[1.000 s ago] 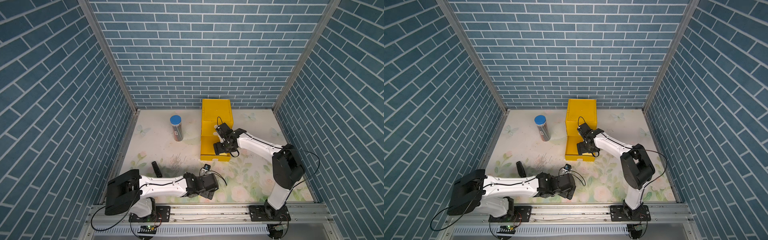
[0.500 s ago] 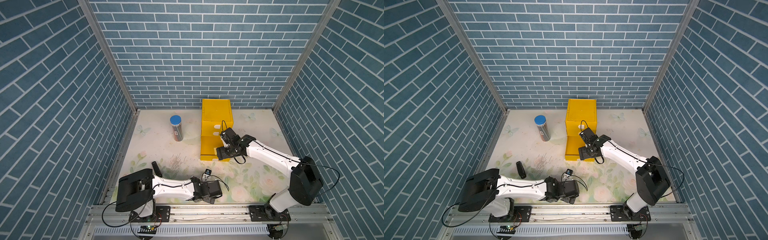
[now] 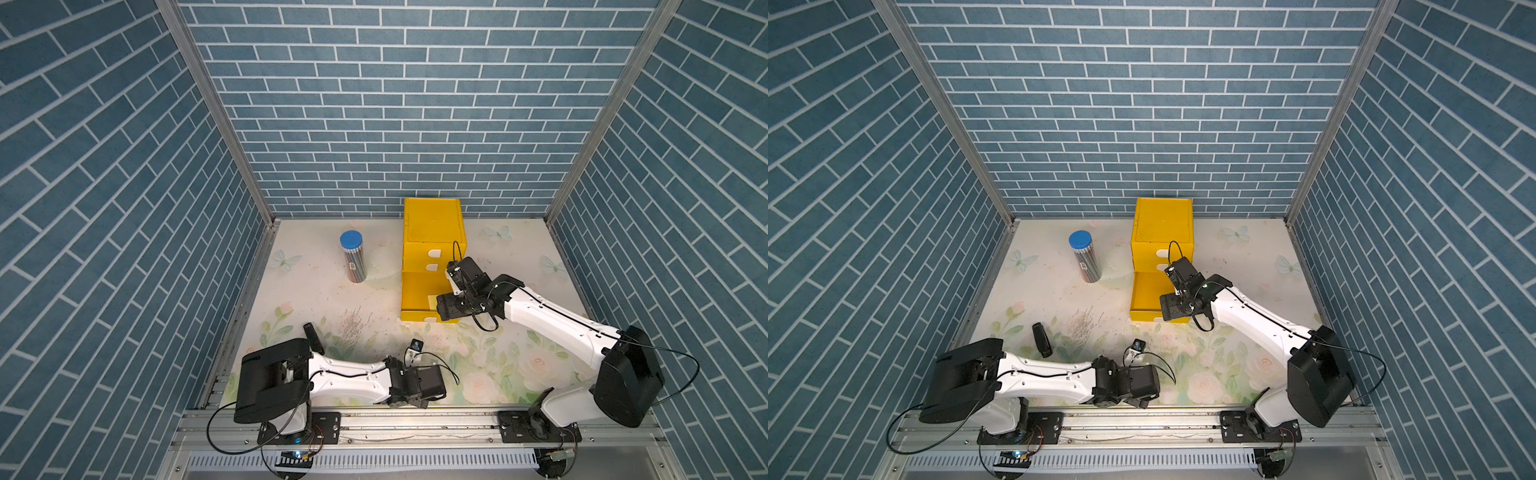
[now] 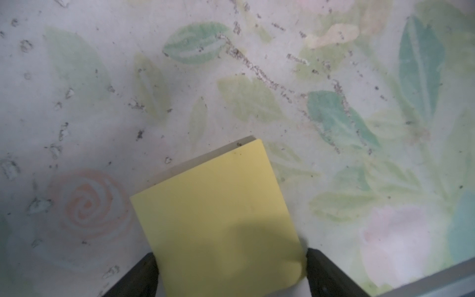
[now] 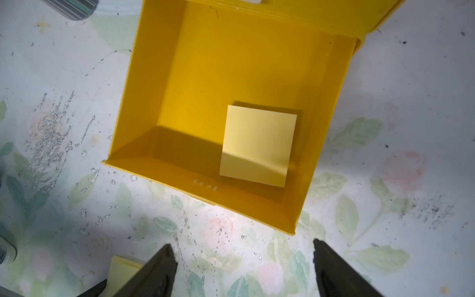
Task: Please put the sticky notes in the drawer by color
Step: Pick up the sticky notes from the center of the board.
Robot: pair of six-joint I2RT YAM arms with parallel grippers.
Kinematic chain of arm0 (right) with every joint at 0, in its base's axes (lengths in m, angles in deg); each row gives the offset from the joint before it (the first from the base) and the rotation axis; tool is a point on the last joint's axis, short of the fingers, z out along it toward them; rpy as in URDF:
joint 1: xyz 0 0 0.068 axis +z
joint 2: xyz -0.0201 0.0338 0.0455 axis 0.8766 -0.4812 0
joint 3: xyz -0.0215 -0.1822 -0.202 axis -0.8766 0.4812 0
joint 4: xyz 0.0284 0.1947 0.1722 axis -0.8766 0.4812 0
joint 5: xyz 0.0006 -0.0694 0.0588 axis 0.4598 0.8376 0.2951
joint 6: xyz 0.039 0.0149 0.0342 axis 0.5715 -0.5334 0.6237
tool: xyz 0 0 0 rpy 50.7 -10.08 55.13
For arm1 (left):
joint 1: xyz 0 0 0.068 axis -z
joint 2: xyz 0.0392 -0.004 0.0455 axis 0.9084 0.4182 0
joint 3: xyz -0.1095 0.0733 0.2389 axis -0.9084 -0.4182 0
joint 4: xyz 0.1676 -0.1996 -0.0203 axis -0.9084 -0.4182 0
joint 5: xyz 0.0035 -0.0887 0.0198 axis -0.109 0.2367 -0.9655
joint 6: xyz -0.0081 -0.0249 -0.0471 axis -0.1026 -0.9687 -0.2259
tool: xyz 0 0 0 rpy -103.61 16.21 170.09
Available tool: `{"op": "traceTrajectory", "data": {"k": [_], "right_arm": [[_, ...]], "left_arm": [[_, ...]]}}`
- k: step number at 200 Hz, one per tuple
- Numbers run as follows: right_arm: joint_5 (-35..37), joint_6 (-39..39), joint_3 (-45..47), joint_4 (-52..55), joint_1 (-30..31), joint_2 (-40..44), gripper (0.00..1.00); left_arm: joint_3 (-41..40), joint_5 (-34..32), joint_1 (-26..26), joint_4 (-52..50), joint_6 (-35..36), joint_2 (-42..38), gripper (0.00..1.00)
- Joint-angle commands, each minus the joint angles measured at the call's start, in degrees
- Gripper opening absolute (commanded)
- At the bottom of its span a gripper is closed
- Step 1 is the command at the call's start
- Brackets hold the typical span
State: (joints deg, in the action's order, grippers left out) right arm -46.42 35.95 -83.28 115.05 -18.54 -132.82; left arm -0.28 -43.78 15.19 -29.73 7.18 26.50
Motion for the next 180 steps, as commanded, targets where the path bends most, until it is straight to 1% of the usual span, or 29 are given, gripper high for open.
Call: {"op": "traceTrajectory", "data": {"k": [1,12,52,78,118,180], "right_arm": [[0.9,0.0,1.5,-0.4,-0.2,1.8,0.86],[0.9,-0.1,1.8,-0.6,-0.2,2.4,0.86],[1.2,-0.3,3.1,-1.0,-0.3,4.0,0.86],[1.2,-0.5,3.9,-1.5,-0.4,4.5,0.86],[1.8,-0.8,5.7,-1.8,-0.9,6.1,0.86],[2.5,-1.4,8.7,-2.7,-2.3,8.8,0.86]], "left_arm": [[-2.3,3.6,0.4,-3.1,-0.8,2.0,0.86],[-1.9,3.0,0.4,-3.9,-0.7,2.4,0.88],[-0.9,0.3,0.1,-5.5,-0.3,2.8,0.9],[1.4,-2.6,-0.7,-7.2,1.2,2.5,0.9],[2.9,-5.1,-4.3,-7.6,4.2,1.4,0.88],[9.6,-8.9,-5.4,-11.8,8.0,-0.2,0.88]]}}
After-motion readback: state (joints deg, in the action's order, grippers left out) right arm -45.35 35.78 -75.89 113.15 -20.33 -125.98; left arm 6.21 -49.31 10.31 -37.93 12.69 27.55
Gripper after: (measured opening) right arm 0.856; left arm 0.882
